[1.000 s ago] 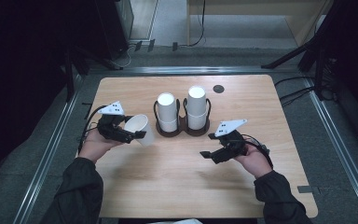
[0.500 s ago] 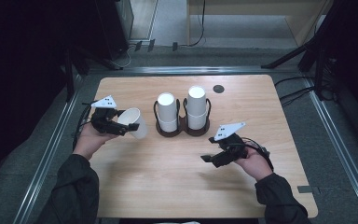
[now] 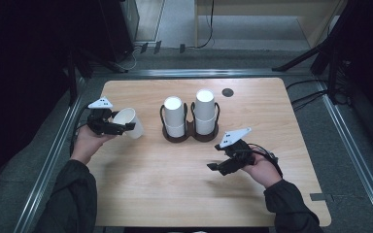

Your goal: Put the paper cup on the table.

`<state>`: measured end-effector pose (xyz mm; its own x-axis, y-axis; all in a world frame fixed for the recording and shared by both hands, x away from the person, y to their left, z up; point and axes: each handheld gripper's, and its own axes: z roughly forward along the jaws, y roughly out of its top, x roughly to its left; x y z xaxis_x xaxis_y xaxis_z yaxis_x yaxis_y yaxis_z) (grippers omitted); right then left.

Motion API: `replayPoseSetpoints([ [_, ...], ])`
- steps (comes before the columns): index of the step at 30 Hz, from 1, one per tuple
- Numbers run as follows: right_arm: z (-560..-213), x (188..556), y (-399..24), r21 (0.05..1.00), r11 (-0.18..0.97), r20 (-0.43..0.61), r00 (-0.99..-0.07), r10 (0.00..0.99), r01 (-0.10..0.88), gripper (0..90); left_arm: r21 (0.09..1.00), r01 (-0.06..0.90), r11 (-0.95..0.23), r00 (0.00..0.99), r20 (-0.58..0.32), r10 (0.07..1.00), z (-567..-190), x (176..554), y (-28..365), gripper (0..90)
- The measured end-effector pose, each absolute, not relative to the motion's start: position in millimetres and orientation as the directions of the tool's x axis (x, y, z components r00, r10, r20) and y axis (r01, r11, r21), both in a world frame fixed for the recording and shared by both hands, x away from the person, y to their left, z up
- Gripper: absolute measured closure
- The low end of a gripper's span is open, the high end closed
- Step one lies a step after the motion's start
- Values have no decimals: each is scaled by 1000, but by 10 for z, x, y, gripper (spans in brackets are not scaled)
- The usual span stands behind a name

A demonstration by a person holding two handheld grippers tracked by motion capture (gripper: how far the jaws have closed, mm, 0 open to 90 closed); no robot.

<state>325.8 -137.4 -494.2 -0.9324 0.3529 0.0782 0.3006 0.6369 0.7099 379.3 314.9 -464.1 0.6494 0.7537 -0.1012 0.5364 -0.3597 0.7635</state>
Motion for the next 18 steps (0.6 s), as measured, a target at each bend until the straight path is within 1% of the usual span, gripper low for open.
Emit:
replayPoseSetpoints([
  [2,-4940,3251,-1364,710,637,81,-933,350,300,233,761,549,-346,634,-109,766,-4655,3810,3203,223],
  [5,-4944,3250,-1352,709,639,80,-934,348,299,233,742,569,-355,606,-87,790,-4685,3827,3256,220],
  [13,-4968,3261,-1345,693,655,74,-933,354,303,233,708,617,-344,552,-78,830,-4768,3867,3358,209],
  [18,-4966,3262,-1341,697,650,78,-933,352,304,233,699,630,-338,538,-79,839,-4791,3865,3367,203],
])
